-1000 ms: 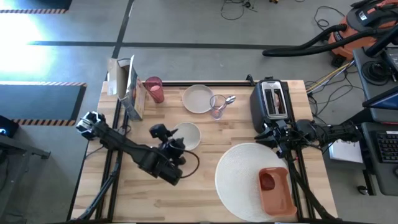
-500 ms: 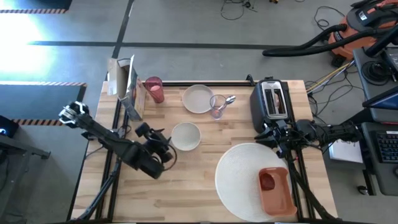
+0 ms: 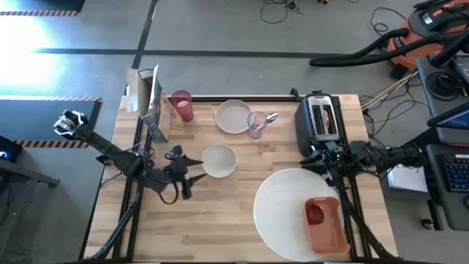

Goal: Arrange a breakfast setting
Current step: Move the tablemat to the center of the table

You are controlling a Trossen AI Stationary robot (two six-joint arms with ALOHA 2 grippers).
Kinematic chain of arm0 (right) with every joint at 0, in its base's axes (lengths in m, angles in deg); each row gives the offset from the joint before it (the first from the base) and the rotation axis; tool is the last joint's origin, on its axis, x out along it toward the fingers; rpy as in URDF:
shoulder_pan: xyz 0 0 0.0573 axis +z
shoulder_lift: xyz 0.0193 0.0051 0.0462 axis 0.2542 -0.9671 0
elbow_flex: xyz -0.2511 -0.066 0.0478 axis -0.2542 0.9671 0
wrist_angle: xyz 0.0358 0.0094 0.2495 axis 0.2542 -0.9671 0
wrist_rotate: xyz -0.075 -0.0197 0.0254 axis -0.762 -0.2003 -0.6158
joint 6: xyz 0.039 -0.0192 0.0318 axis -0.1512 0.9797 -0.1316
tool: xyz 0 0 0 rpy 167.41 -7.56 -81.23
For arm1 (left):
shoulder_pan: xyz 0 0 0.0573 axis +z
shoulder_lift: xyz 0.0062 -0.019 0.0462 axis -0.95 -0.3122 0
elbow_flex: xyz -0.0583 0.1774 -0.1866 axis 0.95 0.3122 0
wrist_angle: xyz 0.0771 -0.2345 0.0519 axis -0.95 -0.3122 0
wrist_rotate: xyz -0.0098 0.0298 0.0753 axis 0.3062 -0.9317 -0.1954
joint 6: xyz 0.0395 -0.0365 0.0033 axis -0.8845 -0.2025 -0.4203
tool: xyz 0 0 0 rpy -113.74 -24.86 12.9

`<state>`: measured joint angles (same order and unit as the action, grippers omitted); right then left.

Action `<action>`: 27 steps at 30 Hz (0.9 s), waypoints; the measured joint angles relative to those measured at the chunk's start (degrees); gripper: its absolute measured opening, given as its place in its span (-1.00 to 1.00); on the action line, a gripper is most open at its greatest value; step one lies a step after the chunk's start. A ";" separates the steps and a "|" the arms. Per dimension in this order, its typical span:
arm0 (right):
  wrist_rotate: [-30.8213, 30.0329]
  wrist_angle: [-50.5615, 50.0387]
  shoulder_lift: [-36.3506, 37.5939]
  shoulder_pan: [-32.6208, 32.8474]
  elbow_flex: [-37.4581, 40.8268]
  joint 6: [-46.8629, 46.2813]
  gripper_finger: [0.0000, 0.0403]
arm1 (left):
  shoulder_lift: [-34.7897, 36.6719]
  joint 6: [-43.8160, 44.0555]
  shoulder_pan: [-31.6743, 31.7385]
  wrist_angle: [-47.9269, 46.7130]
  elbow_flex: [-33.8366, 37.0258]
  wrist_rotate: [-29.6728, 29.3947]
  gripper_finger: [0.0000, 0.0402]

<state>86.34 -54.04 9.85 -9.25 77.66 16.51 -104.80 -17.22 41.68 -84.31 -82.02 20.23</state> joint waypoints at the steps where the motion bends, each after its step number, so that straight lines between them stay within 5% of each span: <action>1: -0.01 0.00 0.01 0.01 -0.01 0.00 -0.66 | 0.71 -1.34 0.37 2.12 1.07 1.12 -0.01; 5: -0.10 -0.02 0.00 0.00 0.00 2.17 -0.66 | 3.69 -1.69 1.18 5.22 4.25 5.49 -0.01; 12: -1.18 0.09 0.02 0.00 0.00 32.85 -0.66 | 6.33 -0.63 1.07 6.99 7.12 8.21 -0.01; 16: -5.44 0.09 0.02 0.00 -0.01 40.52 -0.66 | 7.37 -3.48 1.07 7.78 7.98 9.44 -0.01; 19: -5.73 0.19 0.02 0.00 0.01 38.28 -0.66 | 7.97 -7.68 1.07 8.80 7.96 9.49 -0.01; 27: -6.12 4.20 0.02 0.00 -0.01 13.91 -0.66 | 8.41 -15.11 1.07 12.24 7.74 11.52 -0.01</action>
<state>80.22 -49.84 9.87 -9.25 77.64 30.41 -96.39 -32.32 42.75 -72.07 -74.28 31.76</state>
